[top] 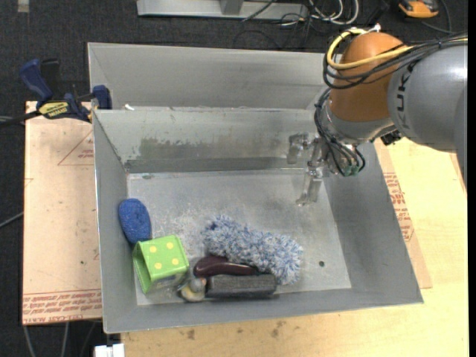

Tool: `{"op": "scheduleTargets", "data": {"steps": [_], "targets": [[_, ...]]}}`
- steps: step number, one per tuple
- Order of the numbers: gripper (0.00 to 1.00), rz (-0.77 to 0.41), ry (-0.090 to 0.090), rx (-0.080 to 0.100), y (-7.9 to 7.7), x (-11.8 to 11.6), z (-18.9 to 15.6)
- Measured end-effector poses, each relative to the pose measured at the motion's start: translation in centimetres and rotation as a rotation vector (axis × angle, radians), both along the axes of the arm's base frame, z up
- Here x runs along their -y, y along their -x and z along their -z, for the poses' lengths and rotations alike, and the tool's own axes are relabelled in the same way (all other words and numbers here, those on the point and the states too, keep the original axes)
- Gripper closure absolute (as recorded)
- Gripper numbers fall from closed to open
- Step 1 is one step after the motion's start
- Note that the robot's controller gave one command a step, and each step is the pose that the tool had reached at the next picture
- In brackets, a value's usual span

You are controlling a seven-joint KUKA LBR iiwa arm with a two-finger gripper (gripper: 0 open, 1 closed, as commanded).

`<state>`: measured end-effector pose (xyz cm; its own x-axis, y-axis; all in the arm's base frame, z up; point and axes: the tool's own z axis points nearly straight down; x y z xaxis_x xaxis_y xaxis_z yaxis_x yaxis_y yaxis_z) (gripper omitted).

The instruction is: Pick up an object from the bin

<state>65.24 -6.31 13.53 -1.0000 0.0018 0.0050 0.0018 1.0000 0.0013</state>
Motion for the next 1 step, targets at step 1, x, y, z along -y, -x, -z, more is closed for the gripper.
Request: {"op": "scheduleTargets", "data": {"steps": [1], "targets": [[0.0, -0.001, 0.001, 0.007, -0.14, -0.01, -0.53]]}}
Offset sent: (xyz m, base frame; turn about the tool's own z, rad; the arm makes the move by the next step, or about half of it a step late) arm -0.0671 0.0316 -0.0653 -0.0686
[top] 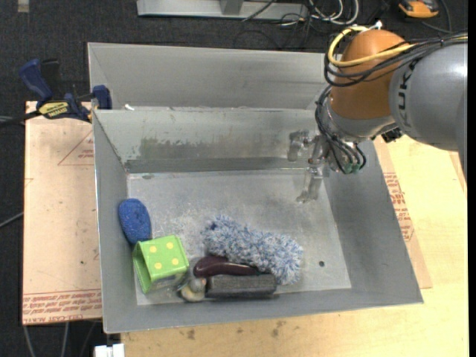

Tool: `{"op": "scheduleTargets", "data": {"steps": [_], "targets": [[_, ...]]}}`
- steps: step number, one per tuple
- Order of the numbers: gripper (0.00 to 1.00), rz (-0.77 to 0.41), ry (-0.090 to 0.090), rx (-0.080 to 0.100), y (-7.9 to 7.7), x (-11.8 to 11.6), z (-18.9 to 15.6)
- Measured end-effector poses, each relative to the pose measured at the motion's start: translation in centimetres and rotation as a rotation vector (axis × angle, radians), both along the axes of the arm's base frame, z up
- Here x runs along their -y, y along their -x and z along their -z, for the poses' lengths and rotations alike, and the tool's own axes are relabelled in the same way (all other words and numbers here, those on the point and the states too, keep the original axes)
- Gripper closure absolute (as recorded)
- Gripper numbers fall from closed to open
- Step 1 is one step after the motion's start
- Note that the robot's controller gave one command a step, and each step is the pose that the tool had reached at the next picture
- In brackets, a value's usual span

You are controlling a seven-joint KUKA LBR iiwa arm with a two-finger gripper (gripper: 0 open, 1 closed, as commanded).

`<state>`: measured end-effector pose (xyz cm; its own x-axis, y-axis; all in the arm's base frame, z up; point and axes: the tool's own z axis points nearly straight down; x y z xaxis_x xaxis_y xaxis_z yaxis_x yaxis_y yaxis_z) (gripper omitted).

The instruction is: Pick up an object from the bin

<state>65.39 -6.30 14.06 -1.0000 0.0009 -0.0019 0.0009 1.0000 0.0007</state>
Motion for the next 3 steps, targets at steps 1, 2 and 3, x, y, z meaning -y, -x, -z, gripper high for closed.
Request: {"op": "scheduleTargets", "data": {"steps": [1, 2, 3], "targets": [[0.0, -0.046, 0.001, 0.005, 4.8, -2.2, 4.9], [0.0, -0.019, 0.001, -0.006, 6.6, -5.3, 7.3], [0.0, -0.188, 0.0, 0.001, 9.5, -6.3, 6.7]]}}
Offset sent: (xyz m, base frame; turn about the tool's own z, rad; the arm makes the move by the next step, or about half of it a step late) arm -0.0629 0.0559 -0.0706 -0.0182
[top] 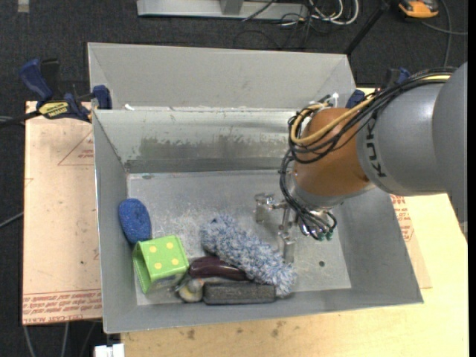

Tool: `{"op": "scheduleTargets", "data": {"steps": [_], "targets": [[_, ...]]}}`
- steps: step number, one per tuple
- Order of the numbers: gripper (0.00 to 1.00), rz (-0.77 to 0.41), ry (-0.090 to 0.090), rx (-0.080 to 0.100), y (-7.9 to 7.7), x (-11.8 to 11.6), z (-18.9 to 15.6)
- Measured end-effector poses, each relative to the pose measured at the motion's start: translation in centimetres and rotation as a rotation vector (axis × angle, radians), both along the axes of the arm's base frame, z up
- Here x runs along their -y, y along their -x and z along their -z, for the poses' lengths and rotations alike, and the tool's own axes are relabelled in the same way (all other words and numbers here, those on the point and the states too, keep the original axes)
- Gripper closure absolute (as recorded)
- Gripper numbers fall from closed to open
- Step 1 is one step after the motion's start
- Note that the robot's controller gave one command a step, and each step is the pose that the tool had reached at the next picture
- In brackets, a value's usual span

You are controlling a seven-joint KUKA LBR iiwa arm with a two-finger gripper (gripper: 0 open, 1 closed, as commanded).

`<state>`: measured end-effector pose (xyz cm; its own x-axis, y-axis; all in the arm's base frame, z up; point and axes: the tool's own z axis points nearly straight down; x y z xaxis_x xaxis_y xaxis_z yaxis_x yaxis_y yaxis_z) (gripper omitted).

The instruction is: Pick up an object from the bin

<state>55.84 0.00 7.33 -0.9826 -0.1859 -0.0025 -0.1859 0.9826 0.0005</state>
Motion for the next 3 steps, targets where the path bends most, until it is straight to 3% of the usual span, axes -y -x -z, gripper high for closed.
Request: {"op": "scheduleTargets", "data": {"steps": [1, 2, 3], "targets": [[1.0, -0.014, 0.0, 0.001, 7.5, -4.1, -1.1], [1.0, -0.015, 0.0, 0.001, 7.5, -4.1, -1.1], [1.0, -0.045, 0.0, 0.004, 6.2, -4.4, -18.2]]}}
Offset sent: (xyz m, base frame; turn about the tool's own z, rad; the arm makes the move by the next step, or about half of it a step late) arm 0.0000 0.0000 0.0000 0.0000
